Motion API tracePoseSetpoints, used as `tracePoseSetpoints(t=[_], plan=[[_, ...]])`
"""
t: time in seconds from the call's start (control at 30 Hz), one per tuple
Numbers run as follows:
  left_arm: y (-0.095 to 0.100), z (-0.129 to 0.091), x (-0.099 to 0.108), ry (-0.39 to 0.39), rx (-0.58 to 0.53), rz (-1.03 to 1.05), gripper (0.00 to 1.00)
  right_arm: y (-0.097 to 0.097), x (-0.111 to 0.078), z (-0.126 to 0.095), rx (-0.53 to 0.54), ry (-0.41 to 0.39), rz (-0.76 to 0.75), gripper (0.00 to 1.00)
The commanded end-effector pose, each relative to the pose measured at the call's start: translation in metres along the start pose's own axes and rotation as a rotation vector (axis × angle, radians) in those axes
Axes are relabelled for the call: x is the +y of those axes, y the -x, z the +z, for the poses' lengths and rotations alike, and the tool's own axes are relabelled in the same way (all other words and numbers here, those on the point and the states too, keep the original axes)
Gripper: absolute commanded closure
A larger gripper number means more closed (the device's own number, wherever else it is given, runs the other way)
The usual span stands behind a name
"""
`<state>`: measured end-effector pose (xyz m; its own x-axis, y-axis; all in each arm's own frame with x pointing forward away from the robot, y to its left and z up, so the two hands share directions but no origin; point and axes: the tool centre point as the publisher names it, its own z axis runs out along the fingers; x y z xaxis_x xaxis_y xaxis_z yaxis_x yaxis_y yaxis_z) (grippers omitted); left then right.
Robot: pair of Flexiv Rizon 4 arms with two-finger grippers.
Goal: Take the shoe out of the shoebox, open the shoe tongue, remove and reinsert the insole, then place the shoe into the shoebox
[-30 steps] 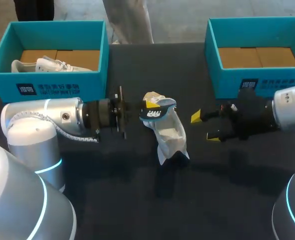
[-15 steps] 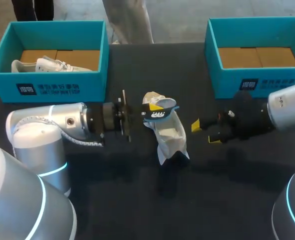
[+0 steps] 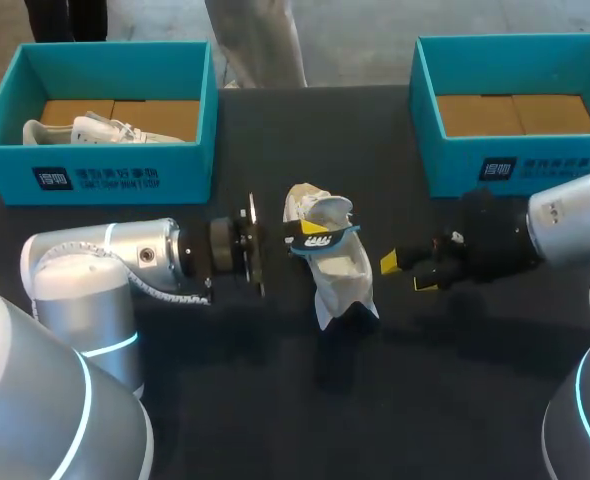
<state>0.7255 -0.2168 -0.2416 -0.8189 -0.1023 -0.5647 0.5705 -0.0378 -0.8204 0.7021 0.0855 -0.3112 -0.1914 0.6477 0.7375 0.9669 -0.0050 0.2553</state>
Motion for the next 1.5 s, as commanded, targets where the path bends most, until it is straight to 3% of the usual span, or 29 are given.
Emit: tracePoseSetpoints(t=[0.03, 0.4, 0.97, 1.5], plan=[[-0.003, 0.004, 0.006, 0.001, -0.003, -0.007, 1.0, -0.002, 0.0, 0.006, -0.014, 0.013, 0.005, 0.0], [-0.008, 0.003, 0.018, -0.009, -0.03, -0.051, 1.0, -0.002, 0.0, 0.006, -0.014, 0.013, 0.005, 0.0], [-0.012, 0.008, 0.023, -0.042, -0.037, -0.115, 1.0, 0.02, -0.008, 0.019, -0.018, -0.073, -0.046, 0.0], [-0.014, 0.02, 0.036, -0.013, -0.06, -0.126, 1.0, 0.021, -0.002, 0.023, -0.014, -0.102, -0.079, 0.0]])
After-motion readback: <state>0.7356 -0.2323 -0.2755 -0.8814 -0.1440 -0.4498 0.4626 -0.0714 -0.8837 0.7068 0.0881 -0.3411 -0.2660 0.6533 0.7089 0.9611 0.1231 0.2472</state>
